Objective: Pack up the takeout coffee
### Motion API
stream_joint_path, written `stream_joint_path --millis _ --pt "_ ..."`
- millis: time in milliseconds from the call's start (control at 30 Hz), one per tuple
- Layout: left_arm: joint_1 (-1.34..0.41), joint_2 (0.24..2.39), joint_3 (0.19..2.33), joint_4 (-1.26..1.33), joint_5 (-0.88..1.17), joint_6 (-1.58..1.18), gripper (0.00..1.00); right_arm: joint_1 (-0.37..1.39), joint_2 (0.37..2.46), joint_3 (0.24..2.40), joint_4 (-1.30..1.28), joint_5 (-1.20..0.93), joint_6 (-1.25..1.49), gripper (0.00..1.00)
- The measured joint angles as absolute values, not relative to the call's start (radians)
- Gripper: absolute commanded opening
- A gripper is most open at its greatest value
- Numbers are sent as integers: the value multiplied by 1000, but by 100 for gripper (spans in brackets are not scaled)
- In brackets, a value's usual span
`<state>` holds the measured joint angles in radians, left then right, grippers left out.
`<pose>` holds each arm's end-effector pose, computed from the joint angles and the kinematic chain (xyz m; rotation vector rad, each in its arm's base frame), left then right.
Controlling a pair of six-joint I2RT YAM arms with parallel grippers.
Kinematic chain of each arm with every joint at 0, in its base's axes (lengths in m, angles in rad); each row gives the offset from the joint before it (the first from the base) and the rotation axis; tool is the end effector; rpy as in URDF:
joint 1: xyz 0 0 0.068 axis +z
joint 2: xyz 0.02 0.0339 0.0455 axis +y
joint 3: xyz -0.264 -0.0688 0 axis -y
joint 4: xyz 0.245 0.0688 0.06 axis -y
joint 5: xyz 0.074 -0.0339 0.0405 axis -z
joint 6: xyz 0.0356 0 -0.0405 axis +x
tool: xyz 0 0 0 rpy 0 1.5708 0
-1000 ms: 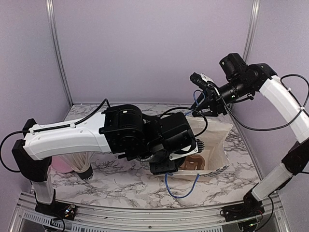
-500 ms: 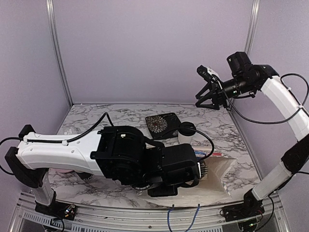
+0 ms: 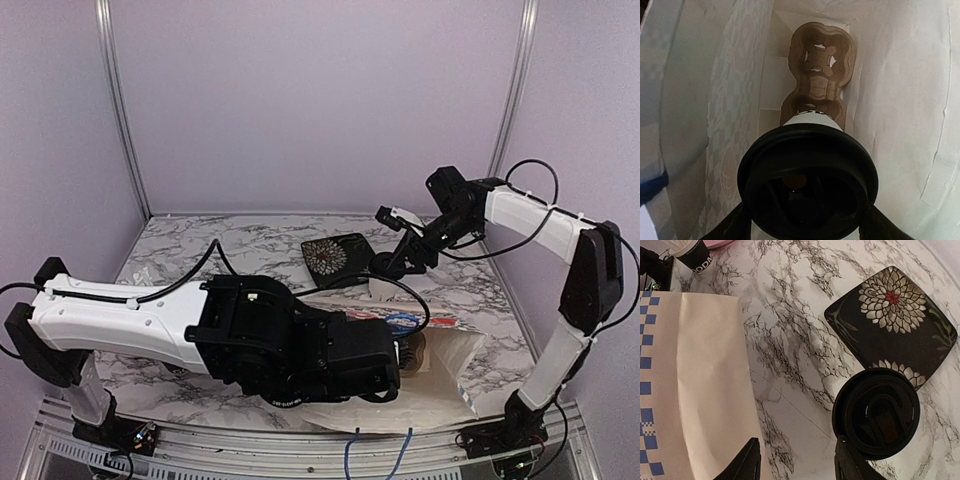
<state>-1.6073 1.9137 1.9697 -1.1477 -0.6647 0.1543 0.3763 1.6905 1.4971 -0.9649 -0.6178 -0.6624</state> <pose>0.0075 -0.3976 0.3452 1.6841 1.6465 0.2248 0.3131 0.1459 0.2930 -1.4179 2.1360 0.7317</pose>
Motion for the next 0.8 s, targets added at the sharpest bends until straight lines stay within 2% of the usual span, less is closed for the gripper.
stream_joint_path --millis 400,800 --pt "-1608 1911 1842 -1065 -725 290 51 376 1819 1461 -879 -646 -650 47" --pt "-1608 1910 1814 -952 -727 405 51 413 1880 1446 -854 -710 -655 46"
